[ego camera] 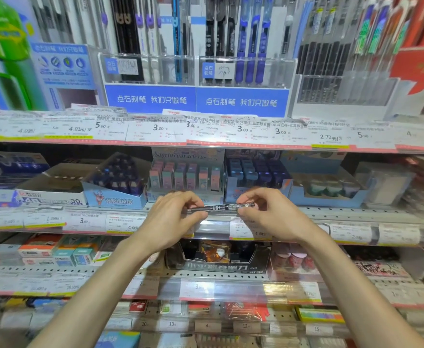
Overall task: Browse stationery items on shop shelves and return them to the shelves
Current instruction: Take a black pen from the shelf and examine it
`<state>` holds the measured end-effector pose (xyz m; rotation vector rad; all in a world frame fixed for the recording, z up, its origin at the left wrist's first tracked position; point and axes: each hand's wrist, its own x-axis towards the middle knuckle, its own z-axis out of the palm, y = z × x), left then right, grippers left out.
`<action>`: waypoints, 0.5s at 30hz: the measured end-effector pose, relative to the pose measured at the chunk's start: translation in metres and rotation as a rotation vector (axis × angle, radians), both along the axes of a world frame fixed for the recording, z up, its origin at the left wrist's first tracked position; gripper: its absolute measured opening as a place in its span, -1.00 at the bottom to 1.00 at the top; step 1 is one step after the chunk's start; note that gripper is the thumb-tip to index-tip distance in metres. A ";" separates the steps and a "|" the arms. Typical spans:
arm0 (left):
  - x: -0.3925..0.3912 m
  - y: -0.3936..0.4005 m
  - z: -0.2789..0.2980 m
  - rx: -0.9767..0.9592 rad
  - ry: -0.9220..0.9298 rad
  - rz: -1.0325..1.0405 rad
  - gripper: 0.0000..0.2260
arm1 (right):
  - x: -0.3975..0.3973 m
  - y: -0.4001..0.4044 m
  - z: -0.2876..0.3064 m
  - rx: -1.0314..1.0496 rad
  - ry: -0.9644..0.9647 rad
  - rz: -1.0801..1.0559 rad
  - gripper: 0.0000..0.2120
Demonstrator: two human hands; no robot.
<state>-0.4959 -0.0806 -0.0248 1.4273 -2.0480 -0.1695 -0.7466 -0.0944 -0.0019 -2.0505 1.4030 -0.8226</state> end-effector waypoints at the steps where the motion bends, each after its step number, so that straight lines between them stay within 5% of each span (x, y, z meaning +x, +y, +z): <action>1: 0.000 0.000 0.000 0.001 -0.004 -0.001 -0.73 | 0.000 0.000 0.000 -0.004 -0.020 -0.003 -0.86; 15: 0.001 0.013 0.009 -0.103 0.038 -0.060 -0.74 | 0.004 0.021 -0.001 -0.115 -0.267 -0.103 -0.94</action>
